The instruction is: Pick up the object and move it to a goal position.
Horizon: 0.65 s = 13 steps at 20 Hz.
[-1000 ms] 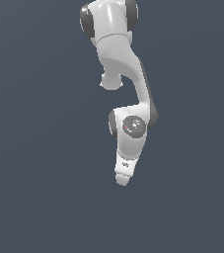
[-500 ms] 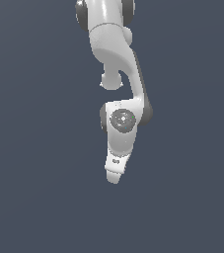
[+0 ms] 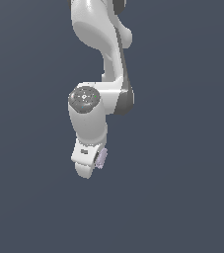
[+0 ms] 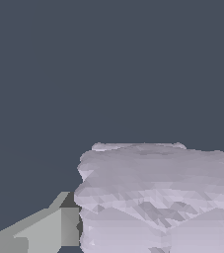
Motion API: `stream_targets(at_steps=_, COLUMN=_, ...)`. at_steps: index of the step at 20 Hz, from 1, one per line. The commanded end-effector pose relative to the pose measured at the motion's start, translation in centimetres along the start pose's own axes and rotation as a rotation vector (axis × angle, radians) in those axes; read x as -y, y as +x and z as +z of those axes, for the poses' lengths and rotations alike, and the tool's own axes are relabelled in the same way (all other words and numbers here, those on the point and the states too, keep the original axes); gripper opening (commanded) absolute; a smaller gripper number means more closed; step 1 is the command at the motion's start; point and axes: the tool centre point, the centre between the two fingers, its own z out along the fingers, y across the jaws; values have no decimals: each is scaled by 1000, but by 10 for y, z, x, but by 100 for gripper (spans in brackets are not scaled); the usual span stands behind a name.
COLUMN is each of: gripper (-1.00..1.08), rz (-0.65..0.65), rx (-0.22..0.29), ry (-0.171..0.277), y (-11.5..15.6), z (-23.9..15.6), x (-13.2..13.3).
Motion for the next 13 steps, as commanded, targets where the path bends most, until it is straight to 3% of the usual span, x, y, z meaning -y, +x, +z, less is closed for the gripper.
stream_targets(at_steps=1, gripper=-100, rz=-1, rx=0, ry=0, y=-21, z=-18, x=-7)
stream_targets(at_steps=7, gripper=-100, rz=-1, rx=-1, ry=0, y=-54, z=-47, x=-20)
stream_targets(at_steps=13, gripper=-100, rz=0, rx=0, ry=0, y=-64, z=-56, x=-24)
